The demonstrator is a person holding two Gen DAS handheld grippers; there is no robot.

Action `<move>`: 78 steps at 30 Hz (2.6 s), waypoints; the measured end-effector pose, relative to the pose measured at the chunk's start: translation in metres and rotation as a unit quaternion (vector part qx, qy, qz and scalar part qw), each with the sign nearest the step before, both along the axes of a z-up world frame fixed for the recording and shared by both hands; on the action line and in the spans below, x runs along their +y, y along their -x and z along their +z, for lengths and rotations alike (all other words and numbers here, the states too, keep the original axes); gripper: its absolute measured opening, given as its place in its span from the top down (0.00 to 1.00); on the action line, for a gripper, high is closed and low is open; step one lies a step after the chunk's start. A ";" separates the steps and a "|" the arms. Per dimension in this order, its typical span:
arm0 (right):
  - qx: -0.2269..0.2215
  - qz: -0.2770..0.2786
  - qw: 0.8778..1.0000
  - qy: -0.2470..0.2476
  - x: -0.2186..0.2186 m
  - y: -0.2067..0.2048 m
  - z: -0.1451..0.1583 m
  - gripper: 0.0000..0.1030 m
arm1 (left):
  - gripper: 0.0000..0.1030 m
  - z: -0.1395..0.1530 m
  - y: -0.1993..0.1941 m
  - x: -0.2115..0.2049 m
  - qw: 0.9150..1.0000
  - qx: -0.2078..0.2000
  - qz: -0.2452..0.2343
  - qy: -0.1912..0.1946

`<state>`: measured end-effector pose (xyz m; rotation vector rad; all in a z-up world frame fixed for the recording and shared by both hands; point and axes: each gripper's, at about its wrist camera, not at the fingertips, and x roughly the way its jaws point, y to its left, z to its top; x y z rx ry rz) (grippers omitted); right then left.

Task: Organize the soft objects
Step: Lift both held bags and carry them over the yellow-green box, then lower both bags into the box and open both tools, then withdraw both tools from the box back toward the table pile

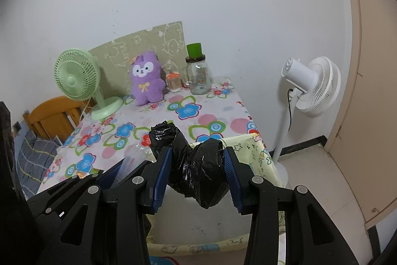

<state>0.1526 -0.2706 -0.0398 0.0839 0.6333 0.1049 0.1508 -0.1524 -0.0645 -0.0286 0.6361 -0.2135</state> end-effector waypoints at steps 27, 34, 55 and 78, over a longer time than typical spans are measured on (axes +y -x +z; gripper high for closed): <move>0.060 -0.027 0.998 -0.003 -0.002 -0.040 -0.039 0.21 | 0.41 -0.030 -0.033 0.001 0.999 0.032 -0.005 -0.030; 0.036 -0.042 0.998 0.014 0.004 -0.026 -0.026 0.09 | 0.07 -0.016 -0.019 0.002 0.999 0.017 -0.015 -0.042; -0.017 -0.051 0.998 0.033 0.038 0.041 0.012 0.00 | 0.00 0.016 0.042 0.033 0.999 -0.006 -0.023 -0.042; -0.035 -0.026 0.997 0.057 0.102 0.087 0.026 0.00 | 0.00 0.031 0.090 0.093 0.998 -0.046 0.005 -0.035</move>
